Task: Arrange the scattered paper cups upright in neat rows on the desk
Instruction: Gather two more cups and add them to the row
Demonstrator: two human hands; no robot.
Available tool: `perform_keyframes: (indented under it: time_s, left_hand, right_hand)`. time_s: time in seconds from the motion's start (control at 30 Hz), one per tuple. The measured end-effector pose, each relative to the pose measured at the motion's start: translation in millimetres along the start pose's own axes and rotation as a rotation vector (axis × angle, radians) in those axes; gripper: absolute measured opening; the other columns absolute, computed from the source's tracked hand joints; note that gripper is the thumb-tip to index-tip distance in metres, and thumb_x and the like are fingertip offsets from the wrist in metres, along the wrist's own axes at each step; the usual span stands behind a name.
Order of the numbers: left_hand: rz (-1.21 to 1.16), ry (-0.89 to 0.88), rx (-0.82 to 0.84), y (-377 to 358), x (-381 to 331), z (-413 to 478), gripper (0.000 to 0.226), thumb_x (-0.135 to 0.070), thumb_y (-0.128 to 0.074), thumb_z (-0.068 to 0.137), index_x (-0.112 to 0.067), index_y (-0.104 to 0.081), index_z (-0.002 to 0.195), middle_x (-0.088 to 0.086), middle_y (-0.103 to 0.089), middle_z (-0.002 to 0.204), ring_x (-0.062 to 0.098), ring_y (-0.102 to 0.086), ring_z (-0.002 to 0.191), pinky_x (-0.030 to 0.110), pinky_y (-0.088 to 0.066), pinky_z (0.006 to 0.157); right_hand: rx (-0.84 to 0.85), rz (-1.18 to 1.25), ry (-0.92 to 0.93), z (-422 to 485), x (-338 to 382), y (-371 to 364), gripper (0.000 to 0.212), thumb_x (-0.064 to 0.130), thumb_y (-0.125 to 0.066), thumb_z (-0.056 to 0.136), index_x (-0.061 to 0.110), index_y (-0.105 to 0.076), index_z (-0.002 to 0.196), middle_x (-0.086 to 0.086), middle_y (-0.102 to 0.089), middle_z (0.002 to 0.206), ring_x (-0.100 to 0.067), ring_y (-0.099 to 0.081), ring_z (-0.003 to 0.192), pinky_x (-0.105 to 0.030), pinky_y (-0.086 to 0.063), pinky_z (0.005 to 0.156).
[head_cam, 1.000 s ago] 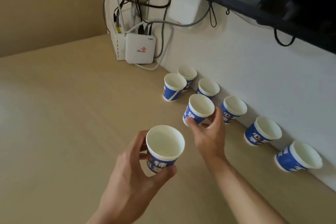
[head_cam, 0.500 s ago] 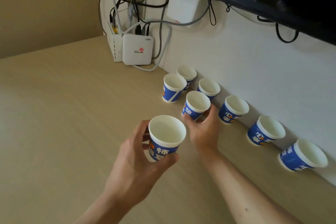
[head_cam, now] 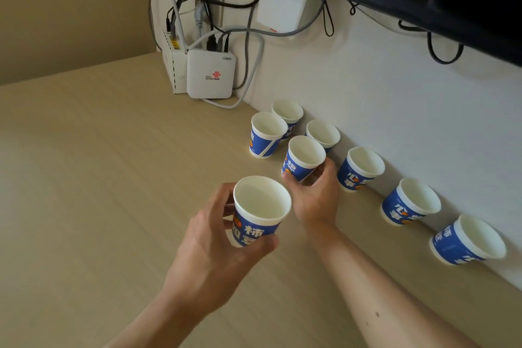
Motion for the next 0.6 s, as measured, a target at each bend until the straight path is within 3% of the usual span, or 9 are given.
perform_keyframes:
  time_s: [0.1,0.2,0.3,0.43,0.6]
  left_hand:
    - [0.001,0.004,0.001,-0.1,1.4,0.3,0.056,-0.022,-0.090,0.069,-0.037,-0.060,0.114,-0.025,-0.071,0.105,-0.001,-0.066,0.102,0.006,-0.047,0.080]
    - [-0.002,0.003,-0.016,-0.2,0.3,2.3,0.060,-0.024,-0.090,0.068,-0.040,-0.057,0.116,-0.029,-0.068,0.109,-0.007,-0.064,0.104,0.005,-0.046,0.083]
    - [0.010,0.025,-0.004,-10.3,1.1,9.7,0.059,-0.024,-0.089,0.066,-0.041,-0.057,0.113,-0.030,-0.067,0.107,-0.009,-0.063,0.101,0.006,-0.047,0.078]
    - [-0.005,0.087,0.090,-42.9,0.6,18.9,0.059,-0.021,-0.085,0.063,-0.039,-0.057,0.112,-0.025,-0.069,0.101,-0.005,-0.064,0.097,0.016,-0.054,0.075]
    - [-0.008,0.089,0.174,-85.0,-16.0,20.3,0.066,-0.033,-0.077,0.053,-0.035,-0.058,0.116,-0.018,-0.070,0.106,-0.006,-0.064,0.100,0.026,-0.058,0.085]
  right_hand:
    - [0.052,0.055,-0.017,-9.6,-3.4,2.6,0.061,0.008,-0.088,0.074,0.008,-0.054,0.125,-0.007,-0.068,0.114,-0.025,-0.066,0.106,-0.039,-0.054,0.091]
    - [0.072,0.041,-0.055,-32.9,-9.2,21.4,0.063,0.006,-0.077,0.073,0.024,-0.051,0.128,0.004,-0.062,0.118,-0.011,-0.061,0.110,-0.015,-0.047,0.080]
    - [0.226,0.094,-0.020,-58.0,-5.4,36.7,0.061,0.011,-0.070,0.066,0.036,-0.054,0.119,0.014,-0.065,0.112,-0.007,-0.062,0.106,-0.023,-0.047,0.080]
    - [0.459,0.092,0.018,-82.2,4.3,46.5,0.079,0.023,-0.085,0.062,0.032,-0.052,0.133,0.016,-0.065,0.125,-0.012,-0.061,0.118,-0.029,-0.049,0.087]
    - [0.434,0.108,0.048,-81.5,14.6,63.0,0.072,0.038,-0.081,0.062,0.037,-0.055,0.129,0.021,-0.069,0.124,-0.008,-0.064,0.116,-0.028,-0.045,0.085]
Point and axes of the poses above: each hand's wrist, its own z-axis towards the middle knuckle, its own y-axis out of the back of the hand, x = y × z, the point moved 10 cm from there along z, towards the middle knuckle
